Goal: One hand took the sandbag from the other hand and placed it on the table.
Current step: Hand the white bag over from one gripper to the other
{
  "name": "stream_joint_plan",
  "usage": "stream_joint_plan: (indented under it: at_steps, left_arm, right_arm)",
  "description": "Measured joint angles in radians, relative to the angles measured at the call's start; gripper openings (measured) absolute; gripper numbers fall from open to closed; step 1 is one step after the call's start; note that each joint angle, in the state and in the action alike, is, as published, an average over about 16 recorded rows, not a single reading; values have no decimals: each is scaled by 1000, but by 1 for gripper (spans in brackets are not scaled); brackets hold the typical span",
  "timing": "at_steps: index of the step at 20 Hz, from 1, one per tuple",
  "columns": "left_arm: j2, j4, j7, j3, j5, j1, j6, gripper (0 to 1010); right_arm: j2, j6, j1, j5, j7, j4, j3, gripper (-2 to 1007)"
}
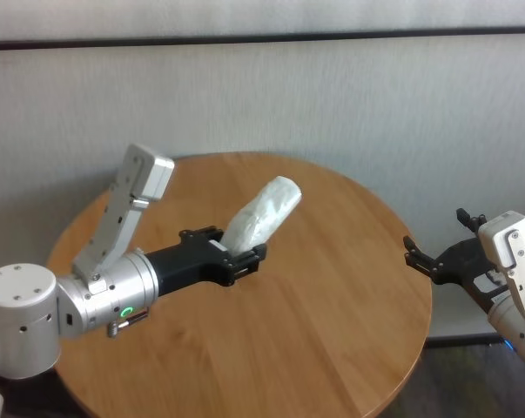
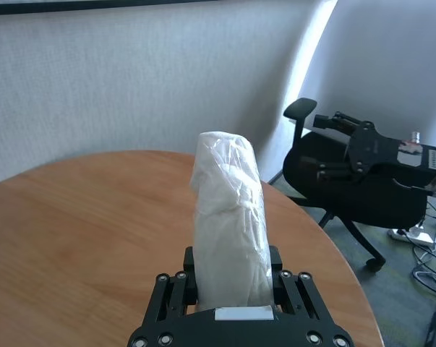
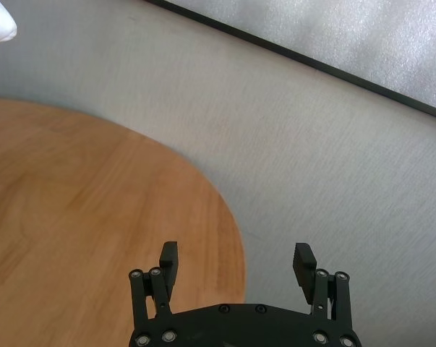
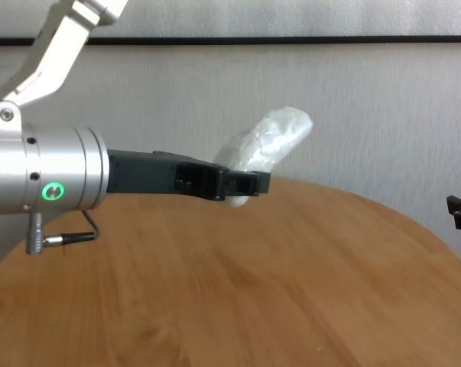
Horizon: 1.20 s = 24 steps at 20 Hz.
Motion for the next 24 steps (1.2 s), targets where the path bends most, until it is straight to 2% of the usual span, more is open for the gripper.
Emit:
stream_joint_plan:
  at_steps: [10, 17, 21, 24]
  left_arm:
    - [10, -30, -9, 33, -16, -8, 15, 569]
    - [15, -38, -10, 40, -22, -8, 21, 569]
    - [15, -38, -10, 40, -21, -8, 22, 569]
    - [14, -37, -10, 39, -20, -8, 21, 569]
  right_arm:
    - [0, 0, 0, 0, 0, 0, 0, 1003]
    - [0, -1, 0, 0, 3, 0, 0, 1003]
    - [-5, -19, 2, 8, 24, -1, 1, 1003]
    - [-12, -44, 2, 25, 55, -4, 4, 1003]
